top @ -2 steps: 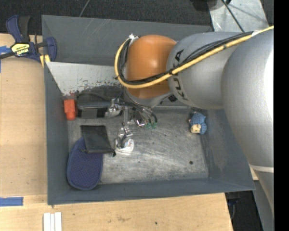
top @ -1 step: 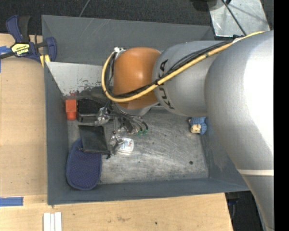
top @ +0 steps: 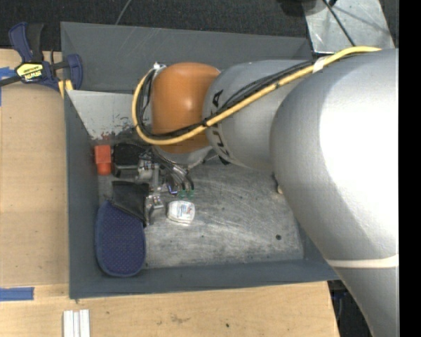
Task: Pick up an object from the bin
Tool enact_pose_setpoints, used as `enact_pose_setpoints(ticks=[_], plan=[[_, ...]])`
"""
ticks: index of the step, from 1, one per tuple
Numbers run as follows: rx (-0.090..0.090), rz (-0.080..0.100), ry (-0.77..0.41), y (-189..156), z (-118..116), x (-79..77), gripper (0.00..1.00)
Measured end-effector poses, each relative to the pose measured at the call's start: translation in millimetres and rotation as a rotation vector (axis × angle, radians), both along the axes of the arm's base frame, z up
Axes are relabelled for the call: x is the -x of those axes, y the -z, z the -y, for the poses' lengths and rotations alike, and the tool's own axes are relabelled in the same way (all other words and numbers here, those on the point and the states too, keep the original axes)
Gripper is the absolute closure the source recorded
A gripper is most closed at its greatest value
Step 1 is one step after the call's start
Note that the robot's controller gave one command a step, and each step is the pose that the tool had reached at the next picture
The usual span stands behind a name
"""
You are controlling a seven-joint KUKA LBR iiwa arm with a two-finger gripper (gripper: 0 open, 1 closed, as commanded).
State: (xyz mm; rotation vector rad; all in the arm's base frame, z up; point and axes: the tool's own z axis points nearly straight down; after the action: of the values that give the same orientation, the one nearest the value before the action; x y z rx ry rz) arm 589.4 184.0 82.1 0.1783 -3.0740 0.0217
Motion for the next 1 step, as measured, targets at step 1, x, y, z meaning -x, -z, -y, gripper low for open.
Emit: enact_pose_setpoints(ticks=[1], plan=[[-0.016, 0.06, 0.006, 1.0, -1.6, -10.4, 1.0]])
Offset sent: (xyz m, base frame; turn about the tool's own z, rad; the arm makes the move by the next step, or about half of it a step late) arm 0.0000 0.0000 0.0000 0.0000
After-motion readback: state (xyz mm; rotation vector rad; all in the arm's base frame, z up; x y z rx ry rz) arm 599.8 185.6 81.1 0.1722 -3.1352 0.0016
